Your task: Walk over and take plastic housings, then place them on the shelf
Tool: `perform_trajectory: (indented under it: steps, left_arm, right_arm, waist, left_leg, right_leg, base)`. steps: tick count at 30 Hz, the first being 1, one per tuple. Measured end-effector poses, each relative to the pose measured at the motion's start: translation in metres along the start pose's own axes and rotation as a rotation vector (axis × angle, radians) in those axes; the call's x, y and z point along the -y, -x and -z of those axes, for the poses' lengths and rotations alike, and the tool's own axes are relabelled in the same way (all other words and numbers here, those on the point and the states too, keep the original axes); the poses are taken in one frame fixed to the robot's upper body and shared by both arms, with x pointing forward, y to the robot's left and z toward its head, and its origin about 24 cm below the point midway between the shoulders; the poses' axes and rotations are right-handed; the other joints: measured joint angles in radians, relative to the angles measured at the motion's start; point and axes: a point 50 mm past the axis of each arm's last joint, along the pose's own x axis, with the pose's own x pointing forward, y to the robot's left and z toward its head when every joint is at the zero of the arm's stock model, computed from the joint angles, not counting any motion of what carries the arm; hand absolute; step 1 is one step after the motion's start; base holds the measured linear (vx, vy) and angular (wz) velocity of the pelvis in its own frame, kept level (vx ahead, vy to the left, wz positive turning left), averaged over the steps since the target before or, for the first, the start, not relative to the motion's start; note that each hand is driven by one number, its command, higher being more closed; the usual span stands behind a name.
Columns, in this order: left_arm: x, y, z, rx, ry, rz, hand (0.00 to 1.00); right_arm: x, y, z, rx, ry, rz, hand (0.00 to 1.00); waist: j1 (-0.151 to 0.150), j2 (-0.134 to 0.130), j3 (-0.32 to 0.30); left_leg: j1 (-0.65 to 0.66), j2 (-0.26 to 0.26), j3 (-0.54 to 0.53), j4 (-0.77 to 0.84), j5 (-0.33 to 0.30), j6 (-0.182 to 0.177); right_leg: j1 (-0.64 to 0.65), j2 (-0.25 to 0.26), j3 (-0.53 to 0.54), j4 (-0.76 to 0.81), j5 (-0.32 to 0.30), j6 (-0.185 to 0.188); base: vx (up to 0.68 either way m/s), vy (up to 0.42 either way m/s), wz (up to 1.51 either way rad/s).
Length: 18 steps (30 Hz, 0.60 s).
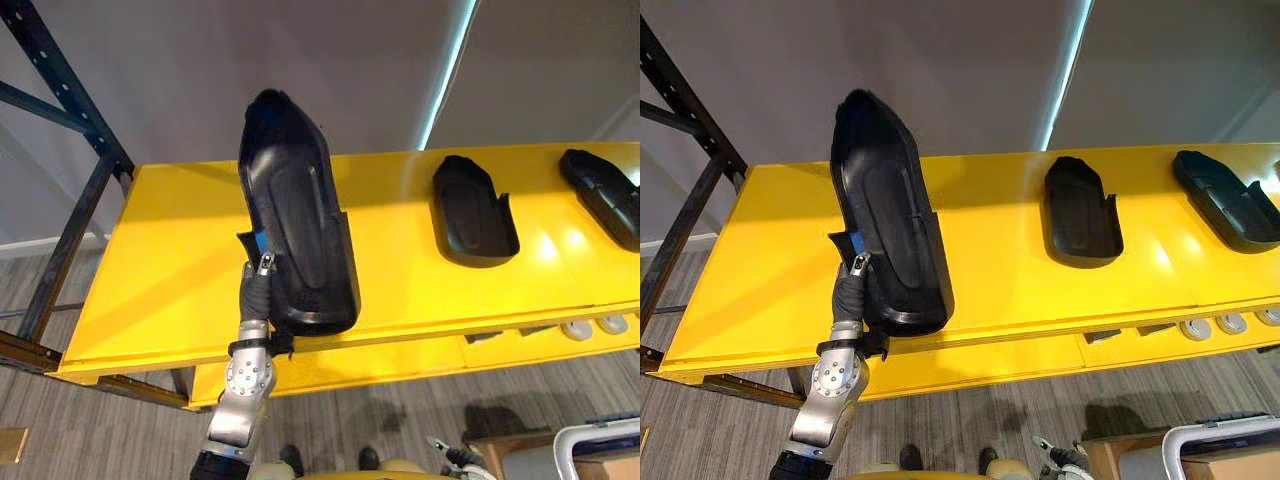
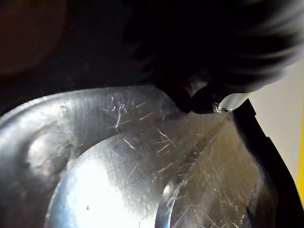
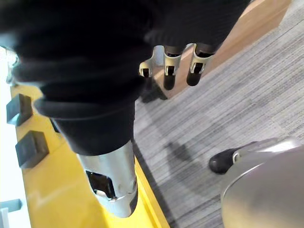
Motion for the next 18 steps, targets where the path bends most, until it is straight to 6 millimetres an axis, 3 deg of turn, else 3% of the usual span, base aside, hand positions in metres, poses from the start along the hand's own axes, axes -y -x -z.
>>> perform_trajectory:
  steps: [8, 12, 18]
  left_arm:
    - [-0.04, -0.03, 0.031, -0.152, -0.158, -0.162, 1.0]
    - [-0.056, -0.046, 0.034, -0.178, -0.207, -0.216, 1.0]
    - [-0.062, -0.074, 0.029, -0.182, -0.258, -0.227, 1.0]
  right_arm:
    - [0.009, -0.001, 0.003, -0.008, 0.016, 0.004, 0.0]
    - [0.012, 0.0, 0.006, -0.014, 0.034, 0.007, 0.0]
    - [0.013, 0.001, 0.012, -0.029, 0.045, -0.005, 0.0]
  waist:
    - [-0.004, 0.016, -0.014]
    - [-0.004, 0.012, -0.017]
    - [-0.01, 0.005, -0.021]
  left_leg:
    - [0.035, -0.015, 0.027, -0.091, 0.046, -0.007]
    - [0.033, -0.015, 0.04, -0.091, 0.046, -0.007]
    - [0.031, -0.027, 0.041, -0.086, 0.046, -0.001]
  right_leg:
    - [-0.004, 0.001, 0.029, -0.041, 0.029, 0.018]
    - [-0.005, 0.002, 0.046, -0.058, 0.03, 0.02]
    - [-0.003, 0.0, 0.054, -0.068, 0.047, 0.02]
  base:
    - [-0.1, 0.023, -0.07]
    - [-0.01, 0.018, -0.11]
    - [0.06, 0.011, -0.03]
